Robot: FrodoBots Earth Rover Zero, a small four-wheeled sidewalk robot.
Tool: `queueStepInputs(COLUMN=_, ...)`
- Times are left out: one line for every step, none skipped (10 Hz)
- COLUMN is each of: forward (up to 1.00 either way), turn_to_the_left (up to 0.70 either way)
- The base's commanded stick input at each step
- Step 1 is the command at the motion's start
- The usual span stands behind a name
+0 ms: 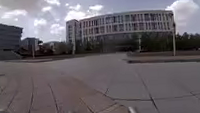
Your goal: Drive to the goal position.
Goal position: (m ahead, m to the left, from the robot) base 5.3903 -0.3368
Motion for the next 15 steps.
queueStepInputs(forward=0.70, turn_to_the_left=0.00)
queueStepInputs(forward=0.70, turn_to_the_left=0.00)
queueStepInputs(forward=0.70, turn_to_the_left=0.00)
queueStepInputs(forward=0.70, turn_to_the_left=0.00)
queueStepInputs(forward=0.70, turn_to_the_left=0.00)
queueStepInputs(forward=0.70, turn_to_the_left=0.00)
queueStepInputs(forward=0.70, turn_to_the_left=0.00)
queueStepInputs(forward=0.70, turn_to_the_left=0.00)
queueStepInputs(forward=0.70, turn_to_the_left=0.00)
queueStepInputs(forward=0.70, turn_to_the_left=0.00)
queueStepInputs(forward=0.70, turn_to_the_left=0.00)
queueStepInputs(forward=0.70, turn_to_the_left=0.00)
queueStepInputs(forward=0.70, turn_to_the_left=0.00)
queueStepInputs(forward=0.70, turn_to_the_left=0.00)
queueStepInputs(forward=0.70, turn_to_the_left=0.00)
